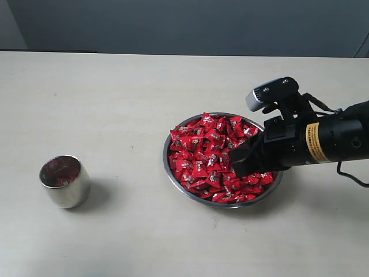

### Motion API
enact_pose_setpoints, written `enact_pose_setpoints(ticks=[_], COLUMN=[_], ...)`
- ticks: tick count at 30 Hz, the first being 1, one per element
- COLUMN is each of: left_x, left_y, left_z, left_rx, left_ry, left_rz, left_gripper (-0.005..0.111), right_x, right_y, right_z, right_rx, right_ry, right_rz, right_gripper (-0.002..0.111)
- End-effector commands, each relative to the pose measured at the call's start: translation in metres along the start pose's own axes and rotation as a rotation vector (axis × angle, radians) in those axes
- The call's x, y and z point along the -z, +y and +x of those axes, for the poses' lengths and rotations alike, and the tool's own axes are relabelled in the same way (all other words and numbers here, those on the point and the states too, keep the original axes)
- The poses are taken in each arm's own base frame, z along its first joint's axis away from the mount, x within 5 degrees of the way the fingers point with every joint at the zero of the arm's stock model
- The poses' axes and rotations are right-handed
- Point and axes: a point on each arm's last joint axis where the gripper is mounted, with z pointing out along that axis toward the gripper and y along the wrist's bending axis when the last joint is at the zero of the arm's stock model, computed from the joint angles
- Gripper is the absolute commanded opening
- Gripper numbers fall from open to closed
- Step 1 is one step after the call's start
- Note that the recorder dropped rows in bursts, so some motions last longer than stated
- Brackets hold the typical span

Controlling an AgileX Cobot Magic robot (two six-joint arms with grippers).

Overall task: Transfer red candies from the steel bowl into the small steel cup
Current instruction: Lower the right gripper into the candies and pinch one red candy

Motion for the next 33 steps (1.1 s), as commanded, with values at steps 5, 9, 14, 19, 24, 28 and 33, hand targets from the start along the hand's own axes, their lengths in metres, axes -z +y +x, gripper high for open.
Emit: enact_pose_setpoints(ticks=[5, 9, 14, 19, 24, 28, 33], left_x=[0.000, 0.000, 0.000, 0.000, 0.000, 0.000, 0.000], left_y=[0.000, 0.000, 0.000, 0.000, 0.000, 0.000, 0.000], left_z=[0.001, 0.001, 0.001, 0.001, 0.000, 0.001, 0.001], left_rx=[0.000, 0.000, 0.000, 0.000, 0.000, 0.000, 0.000], left_ry=[-0.006, -0.006, -0.006, -0.006, -0.009, -0.007, -0.007], left_rz=[-0.001, -0.001, -0.001, -0.001, -0.001, -0.001, -0.001], left_gripper=[0.000, 0.000, 0.000, 0.000, 0.000, 0.000, 0.000], right_x=[0.002, 0.002, 0.001, -0.001, -0.017, -0.022, -0.022], right_y=[-0.001, -0.001, -0.005, -0.006, -0.010, -0.013, -0.011], right_z=[-0.002, -0.002, -0.001, 0.000, 0.011, 0.015, 0.015], right_rx=[0.006, -0.009, -0.009, -0.012, -0.047, -0.049, -0.050], right_ry=[-0.009, -0.008, -0.005, 0.002, 0.072, 0.096, 0.097], right_rz=[0.008, 0.010, 0.048, 0.051, 0.032, 0.030, 0.012], right_gripper=[0.038, 0.038, 0.038, 0.038, 0.038, 0.038, 0.038])
